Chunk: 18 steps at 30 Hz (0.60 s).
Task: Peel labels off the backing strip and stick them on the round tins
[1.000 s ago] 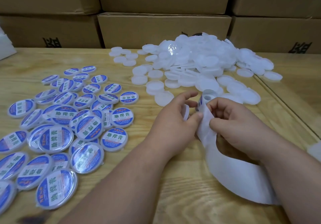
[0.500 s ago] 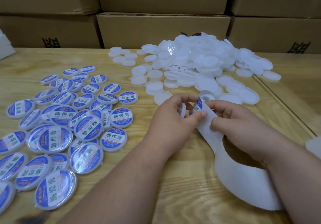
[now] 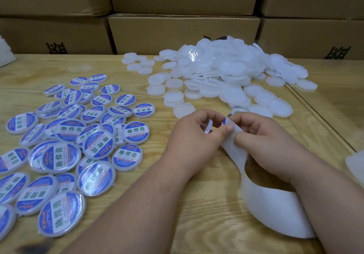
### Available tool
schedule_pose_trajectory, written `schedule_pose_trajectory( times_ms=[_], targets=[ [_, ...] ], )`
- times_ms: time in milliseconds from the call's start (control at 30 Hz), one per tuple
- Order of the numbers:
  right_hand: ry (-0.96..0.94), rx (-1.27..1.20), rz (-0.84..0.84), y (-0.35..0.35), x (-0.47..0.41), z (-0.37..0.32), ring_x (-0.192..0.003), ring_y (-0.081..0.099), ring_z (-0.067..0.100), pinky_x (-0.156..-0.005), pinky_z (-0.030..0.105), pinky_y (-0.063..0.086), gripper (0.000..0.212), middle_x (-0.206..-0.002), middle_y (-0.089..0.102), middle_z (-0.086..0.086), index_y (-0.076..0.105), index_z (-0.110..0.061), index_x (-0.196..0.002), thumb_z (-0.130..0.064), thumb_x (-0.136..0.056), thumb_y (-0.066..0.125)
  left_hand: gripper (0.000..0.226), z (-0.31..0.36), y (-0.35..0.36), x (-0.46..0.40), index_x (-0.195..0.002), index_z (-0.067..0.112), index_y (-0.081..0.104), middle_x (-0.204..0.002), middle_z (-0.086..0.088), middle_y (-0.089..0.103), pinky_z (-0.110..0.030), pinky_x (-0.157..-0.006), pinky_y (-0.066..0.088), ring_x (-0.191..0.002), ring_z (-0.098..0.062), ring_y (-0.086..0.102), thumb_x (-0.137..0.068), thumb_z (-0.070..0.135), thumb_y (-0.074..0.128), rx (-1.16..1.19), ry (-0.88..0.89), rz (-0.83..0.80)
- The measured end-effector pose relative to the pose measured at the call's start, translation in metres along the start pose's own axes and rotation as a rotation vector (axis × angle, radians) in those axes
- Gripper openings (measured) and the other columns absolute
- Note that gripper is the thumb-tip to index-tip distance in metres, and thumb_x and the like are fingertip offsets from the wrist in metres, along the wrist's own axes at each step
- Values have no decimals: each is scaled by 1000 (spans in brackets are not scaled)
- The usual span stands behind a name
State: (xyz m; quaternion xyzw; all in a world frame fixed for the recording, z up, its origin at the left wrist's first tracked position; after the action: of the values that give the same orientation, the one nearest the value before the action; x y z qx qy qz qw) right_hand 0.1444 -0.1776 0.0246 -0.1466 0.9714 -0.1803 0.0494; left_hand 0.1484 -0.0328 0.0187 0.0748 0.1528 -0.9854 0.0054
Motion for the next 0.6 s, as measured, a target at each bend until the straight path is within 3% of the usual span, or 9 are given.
schedule_pose_trajectory(
  times_ms=[67,133,233,333,433,600],
  targets=[
    [11,-27,46,-2,-1,2,-68,58,14,-63,31,44,36,-80,71,10,76,-33,-97,-23,-73,50,4,-1,-2,0,-91,38,73,-91,16,72,-17,-71,53,-85,-5,67,-88,40,75,7,-6,19],
    [25,-49,92,-5,-2,4,-64,56,18,-61,34,42,40,-79,68,16,76,-34,-99,-22,-71,50,3,-1,-7,-1,-91,35,73,-89,14,74,-22,-74,55,-85,-6,69,-92,34,70,73,-8,75],
    [41,-71,151,-9,-2,6,-61,52,22,-60,33,41,38,-81,62,27,73,-34,-95,-20,-69,49,20,0,-19,-2,-98,40,65,-83,9,72,-18,-57,51,-66,-5,64,-95,20,65,236,-1,221],
    [22,-36,238,-14,-1,7,-53,50,16,-53,27,40,30,-68,56,18,68,-37,-93,-22,-74,53,31,-2,-30,-1,-102,42,62,-74,6,65,-22,-52,47,-60,-8,55,-92,12,58,375,8,330],
    [-109,46,347,-18,0,-1,-47,47,7,-49,15,40,18,-55,51,-7,64,-33,-96,-18,-89,67,26,-1,-29,-2,-96,34,71,-72,21,65,-21,-57,50,-65,-4,58,-80,20,55,415,-4,297],
    [-348,133,430,-17,9,-25,-57,49,10,-59,17,44,29,-76,55,-13,65,-41,-101,-15,-88,70,23,2,-17,-4,-89,28,76,-79,22,72,-14,-60,50,-69,3,63,-78,20,57,416,20,171]
  ],
)
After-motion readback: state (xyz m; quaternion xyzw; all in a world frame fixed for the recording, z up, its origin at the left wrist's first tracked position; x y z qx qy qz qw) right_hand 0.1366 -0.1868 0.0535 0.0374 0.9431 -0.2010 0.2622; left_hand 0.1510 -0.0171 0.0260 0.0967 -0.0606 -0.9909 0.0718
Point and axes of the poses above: each hand's wrist, its own x-axis away from the middle knuckle, its own y-axis out of the palm, z = x × y, the point moved 7 cm from there along -x, towards the middle knuckle
